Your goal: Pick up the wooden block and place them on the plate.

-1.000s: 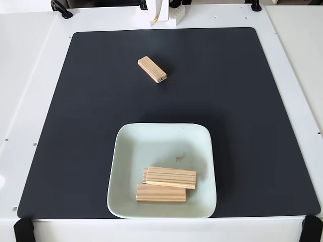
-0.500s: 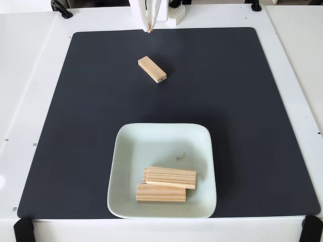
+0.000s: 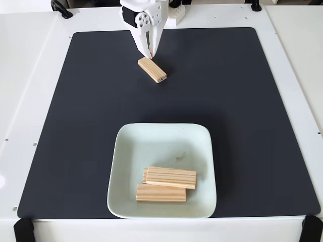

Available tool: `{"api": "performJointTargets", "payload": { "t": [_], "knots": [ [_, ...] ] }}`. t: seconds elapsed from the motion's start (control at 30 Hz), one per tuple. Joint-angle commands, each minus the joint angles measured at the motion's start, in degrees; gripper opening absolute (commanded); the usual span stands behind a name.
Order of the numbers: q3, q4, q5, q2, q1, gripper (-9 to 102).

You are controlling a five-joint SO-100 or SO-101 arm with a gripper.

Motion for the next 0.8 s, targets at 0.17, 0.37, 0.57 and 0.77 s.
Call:
{"api": "performJointTargets", "payload": {
  "t": [0.17, 0.37, 0.57, 0.77],
  "knots": [
    [3.7, -0.6, -0.2, 3.5, 0.2, 8],
    [3.1, 6.4, -0.3, 3.3, -2.3, 42],
    [2.7, 5.9, -0.2, 3.0, -2.5, 42],
    [2.6, 1.1, -0.2, -0.9, -1.8, 41]
  ]
}}
